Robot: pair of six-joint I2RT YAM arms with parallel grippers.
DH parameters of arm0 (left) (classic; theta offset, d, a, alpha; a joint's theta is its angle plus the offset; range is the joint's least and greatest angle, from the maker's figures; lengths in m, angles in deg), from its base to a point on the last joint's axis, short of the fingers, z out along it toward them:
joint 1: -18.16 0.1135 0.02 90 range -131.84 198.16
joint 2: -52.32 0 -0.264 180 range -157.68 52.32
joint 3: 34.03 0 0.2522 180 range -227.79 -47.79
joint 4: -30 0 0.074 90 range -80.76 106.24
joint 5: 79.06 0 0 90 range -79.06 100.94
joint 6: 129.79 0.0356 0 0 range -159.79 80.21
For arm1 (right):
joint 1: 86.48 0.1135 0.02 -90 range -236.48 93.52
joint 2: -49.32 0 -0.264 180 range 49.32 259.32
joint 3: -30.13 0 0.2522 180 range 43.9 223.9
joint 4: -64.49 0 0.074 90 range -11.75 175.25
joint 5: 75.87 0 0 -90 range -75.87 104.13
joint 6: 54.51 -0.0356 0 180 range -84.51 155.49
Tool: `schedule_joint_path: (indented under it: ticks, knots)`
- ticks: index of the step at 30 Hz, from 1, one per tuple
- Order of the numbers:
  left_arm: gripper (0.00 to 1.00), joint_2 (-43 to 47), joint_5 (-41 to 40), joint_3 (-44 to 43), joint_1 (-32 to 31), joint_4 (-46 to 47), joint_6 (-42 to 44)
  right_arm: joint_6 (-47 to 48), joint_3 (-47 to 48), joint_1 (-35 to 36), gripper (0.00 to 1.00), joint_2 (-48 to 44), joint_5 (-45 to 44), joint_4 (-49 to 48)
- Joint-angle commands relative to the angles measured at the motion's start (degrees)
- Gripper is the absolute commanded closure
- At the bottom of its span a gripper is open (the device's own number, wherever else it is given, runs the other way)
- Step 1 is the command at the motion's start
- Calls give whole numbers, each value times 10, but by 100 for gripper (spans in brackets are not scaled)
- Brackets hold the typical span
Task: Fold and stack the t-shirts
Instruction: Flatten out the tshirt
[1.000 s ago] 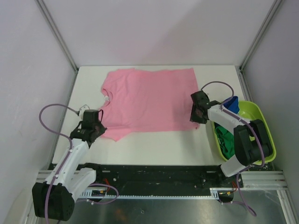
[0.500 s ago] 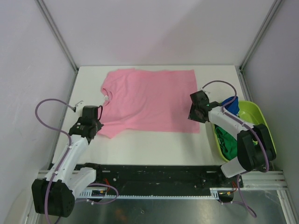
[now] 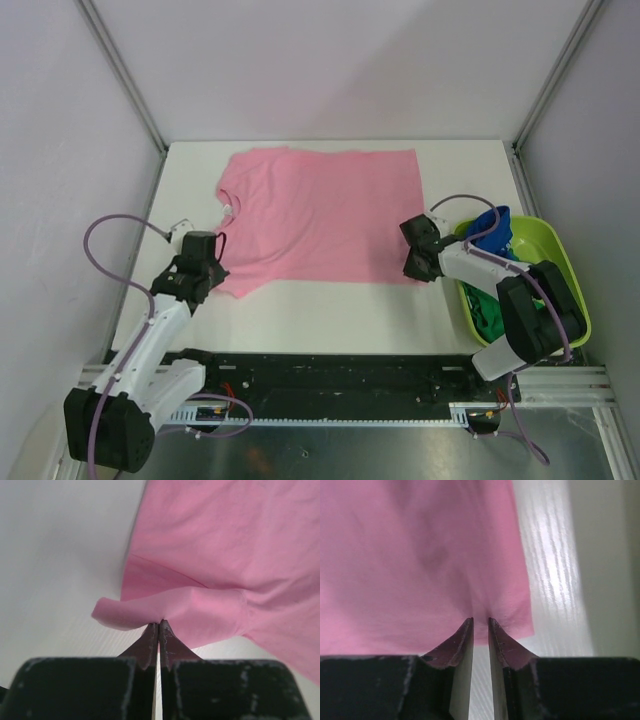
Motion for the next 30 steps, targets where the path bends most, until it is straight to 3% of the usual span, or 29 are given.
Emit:
schedule_joint_path:
  ticks: [1,7,10,14,17,20,22,30]
  knots:
    - [100,17,13,10,-13,-1,-17,-14,-21,-14,79,-5,-17,-17]
    - [98,20,34,12,-22,0,-7,3,-42,-44,83,-32,-30,0]
    - [79,24,64,1,-23,-1,17,16,-43,-66,84,-46,-31,9]
    - [43,43,94,-34,-23,-2,51,26,-42,-83,85,-59,-20,6]
    - [33,34,99,-72,-23,-2,70,32,-34,-84,84,-74,-17,12]
    - [34,-19,73,-118,-15,6,87,43,-20,-82,83,-102,-9,16]
    - [40,-84,63,-157,-1,22,100,52,-5,-73,82,-117,-5,13]
    - [58,-402,76,-376,59,81,129,76,27,-56,82,-107,49,-40]
